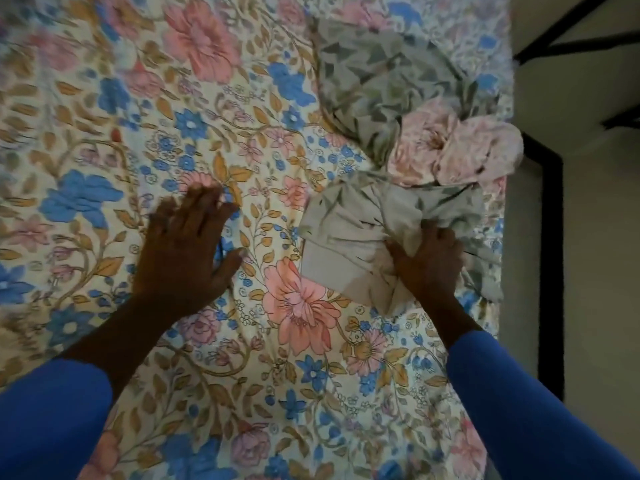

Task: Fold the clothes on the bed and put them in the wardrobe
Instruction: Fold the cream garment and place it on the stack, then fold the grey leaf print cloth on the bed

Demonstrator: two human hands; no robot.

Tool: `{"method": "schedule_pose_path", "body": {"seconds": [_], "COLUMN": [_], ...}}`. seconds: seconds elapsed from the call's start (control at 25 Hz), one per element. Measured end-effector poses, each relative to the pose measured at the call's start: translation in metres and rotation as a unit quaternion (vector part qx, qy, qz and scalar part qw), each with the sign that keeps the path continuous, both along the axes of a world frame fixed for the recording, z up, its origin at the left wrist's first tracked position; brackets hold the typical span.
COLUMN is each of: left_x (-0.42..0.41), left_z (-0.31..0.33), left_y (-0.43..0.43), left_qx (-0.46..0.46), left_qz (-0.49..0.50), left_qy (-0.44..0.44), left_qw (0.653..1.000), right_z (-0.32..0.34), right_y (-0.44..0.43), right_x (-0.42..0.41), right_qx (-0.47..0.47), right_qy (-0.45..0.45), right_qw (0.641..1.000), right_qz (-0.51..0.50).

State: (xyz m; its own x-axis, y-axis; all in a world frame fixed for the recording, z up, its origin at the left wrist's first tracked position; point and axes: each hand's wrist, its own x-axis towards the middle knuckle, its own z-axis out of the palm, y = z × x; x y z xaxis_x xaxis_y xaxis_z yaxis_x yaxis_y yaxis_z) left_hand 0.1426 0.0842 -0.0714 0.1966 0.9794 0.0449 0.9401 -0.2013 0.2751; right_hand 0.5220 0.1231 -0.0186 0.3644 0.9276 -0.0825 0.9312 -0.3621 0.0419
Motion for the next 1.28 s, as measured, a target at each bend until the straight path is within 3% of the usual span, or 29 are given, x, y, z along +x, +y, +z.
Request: {"method": "schedule_pose_path", "body": {"seconds": [0.12, 0.2, 0.32, 0.4, 0.44, 0.48, 0.56, 0.64, 0.72, 0.76, 0.8, 0.88, 0.96, 1.04, 1.12, 1.2, 1.28], "left_x": [0.006, 0.009, 0.015, 0.031, 0.043, 0.056, 0.075, 0.086, 0.085, 0.077, 0.071, 0.050, 0.021, -0.015, -0.061, -0.093, -0.114], "left_z": [0.001, 0.000, 0.011, 0.039, 0.062, 0.091, 0.148, 0.200, 0.256, 0.288, 0.314, 0.377, 0.447, 0.499, 0.554, 0.606, 0.652], "left_y": [0.002, 0.001, 0.006, 0.007, 0.003, -0.005, -0.025, -0.051, -0.071, -0.078, -0.080, -0.089, -0.107, -0.121, -0.147, -0.174, -0.200], "left_qx": [0.000, -0.015, -0.078, -0.169, -0.222, -0.289, -0.445, -0.538, -0.503, -0.458, -0.415, -0.346, -0.287, -0.203, -0.133, -0.124, -0.125], "left_qz": [0.006, 0.004, 0.016, 0.052, 0.091, 0.150, 0.268, 0.265, 0.245, 0.236, 0.220, 0.193, 0.197, 0.169, 0.032, -0.083, -0.155], "left_qy": [0.013, 0.023, 0.018, -0.070, -0.160, -0.271, -0.469, -0.601, -0.705, -0.739, -0.760, -0.751, -0.686, -0.568, -0.413, -0.298, -0.252], "left_qw": [1.000, 1.000, 0.997, 0.982, 0.958, 0.906, 0.714, 0.529, 0.435, 0.433, 0.448, 0.528, 0.639, 0.780, 0.901, 0.943, 0.947], "right_z": [0.004, 0.010, 0.036, 0.065, 0.084, 0.106, 0.152, 0.193, 0.242, 0.268, 0.288, 0.332, 0.382, 0.421, 0.456, 0.470, 0.485], "right_y": [-0.001, -0.008, -0.017, -0.013, -0.011, -0.011, -0.016, -0.029, -0.055, -0.074, -0.093, -0.138, -0.179, -0.205, -0.240, -0.261, -0.275], "right_x": [0.002, -0.011, -0.040, -0.059, -0.068, -0.077, -0.095, -0.115, -0.136, -0.153, -0.170, -0.206, -0.237, -0.254, -0.268, -0.276, -0.285], "right_qx": [0.087, 0.140, 0.185, 0.204, 0.205, 0.199, 0.177, 0.163, 0.168, 0.167, 0.157, 0.127, 0.103, 0.106, 0.158, 0.211, 0.205], "right_qy": [0.007, 0.130, 0.323, 0.422, 0.479, 0.540, 0.656, 0.725, 0.741, 0.735, 0.726, 0.716, 0.705, 0.682, 0.661, 0.626, 0.620], "right_qw": [0.993, 0.977, 0.923, 0.880, 0.852, 0.818, 0.730, 0.661, 0.648, 0.658, 0.670, 0.681, 0.686, 0.697, 0.709, 0.737, 0.741], "right_qz": [0.074, 0.089, 0.100, 0.076, 0.046, 0.007, -0.073, -0.099, -0.054, -0.018, 0.018, 0.086, 0.146, 0.192, 0.188, 0.145, 0.155]}}
